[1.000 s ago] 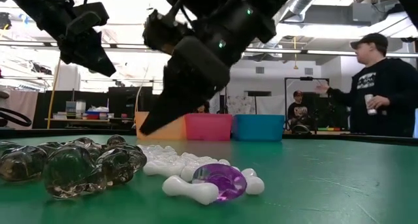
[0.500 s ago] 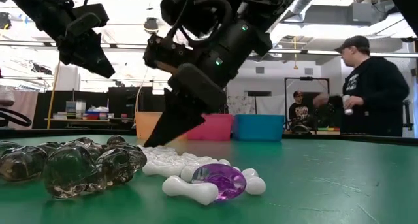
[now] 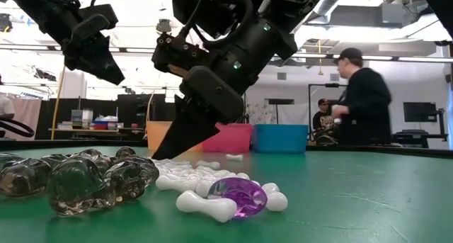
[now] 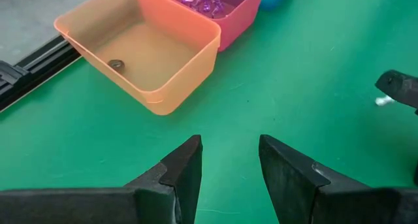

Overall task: Sort Halloween decoration
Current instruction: Put the white bone toy into the blue bin

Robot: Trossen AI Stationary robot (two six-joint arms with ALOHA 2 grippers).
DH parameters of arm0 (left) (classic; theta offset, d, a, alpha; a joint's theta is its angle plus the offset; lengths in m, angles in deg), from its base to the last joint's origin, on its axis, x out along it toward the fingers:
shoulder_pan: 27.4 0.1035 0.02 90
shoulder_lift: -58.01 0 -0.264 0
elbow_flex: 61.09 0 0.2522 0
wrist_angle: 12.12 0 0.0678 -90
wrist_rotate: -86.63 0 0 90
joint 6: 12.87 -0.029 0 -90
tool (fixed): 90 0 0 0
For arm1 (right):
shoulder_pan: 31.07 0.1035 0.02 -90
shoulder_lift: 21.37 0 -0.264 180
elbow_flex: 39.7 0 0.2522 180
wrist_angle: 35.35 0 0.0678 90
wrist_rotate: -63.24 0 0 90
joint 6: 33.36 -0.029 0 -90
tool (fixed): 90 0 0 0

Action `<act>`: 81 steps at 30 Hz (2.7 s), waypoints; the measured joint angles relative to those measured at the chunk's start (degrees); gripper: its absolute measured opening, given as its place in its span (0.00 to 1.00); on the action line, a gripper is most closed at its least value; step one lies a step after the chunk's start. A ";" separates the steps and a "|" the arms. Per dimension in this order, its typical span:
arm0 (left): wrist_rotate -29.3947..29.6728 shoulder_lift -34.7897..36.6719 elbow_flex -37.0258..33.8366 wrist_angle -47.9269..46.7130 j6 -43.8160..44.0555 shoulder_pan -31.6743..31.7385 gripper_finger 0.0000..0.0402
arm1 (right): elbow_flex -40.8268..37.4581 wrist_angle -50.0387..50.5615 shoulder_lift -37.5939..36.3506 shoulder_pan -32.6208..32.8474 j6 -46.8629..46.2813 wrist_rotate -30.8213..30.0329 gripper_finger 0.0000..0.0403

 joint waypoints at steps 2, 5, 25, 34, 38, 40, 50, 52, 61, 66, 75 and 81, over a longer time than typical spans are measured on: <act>0.02 0.00 0.00 0.01 0.00 0.00 0.36 | 0.00 0.06 -0.02 0.00 0.01 -0.17 0.18; 0.00 0.00 0.00 0.01 0.00 0.00 0.36 | 0.00 0.10 -0.02 0.00 0.03 -0.81 0.08; -0.68 0.00 0.00 -0.03 0.02 0.02 0.36 | -0.19 20.36 -17.11 -8.64 0.49 -11.06 0.04; -0.86 0.01 0.00 -0.21 0.02 0.02 0.36 | -0.13 41.11 -28.21 -23.85 -1.78 -21.11 0.04; -0.83 0.02 0.00 -0.21 0.02 0.02 0.36 | -1.73 40.62 -27.95 -30.07 -1.76 -19.53 0.04; -0.84 0.01 0.00 -0.21 0.02 0.02 0.36 | -2.36 40.37 -26.66 -32.64 -1.75 -18.72 0.09; -2.87 0.02 0.00 -0.29 0.02 0.02 0.36 | -2.38 39.70 -24.51 -37.83 -1.36 -12.57 0.46; -2.87 0.02 0.00 -0.32 0.02 0.02 0.36 | -2.38 39.80 -24.79 -37.25 -0.81 -11.35 0.48; -2.47 0.02 0.00 -0.32 0.31 0.02 0.36 | -2.40 41.75 -25.05 -28.32 1.86 3.11 0.32; -0.22 0.02 0.00 -0.32 0.04 0.02 0.36 | -8.13 38.01 -25.14 -21.47 1.36 -5.92 0.06; 1.90 0.01 0.00 -0.28 -2.94 0.02 0.36 | -22.98 18.12 -25.09 -20.96 -1.99 -16.25 0.04; 6.70 0.02 0.00 -0.25 -2.83 0.02 0.36 | -26.76 10.68 -25.09 -23.30 -1.47 -19.50 0.04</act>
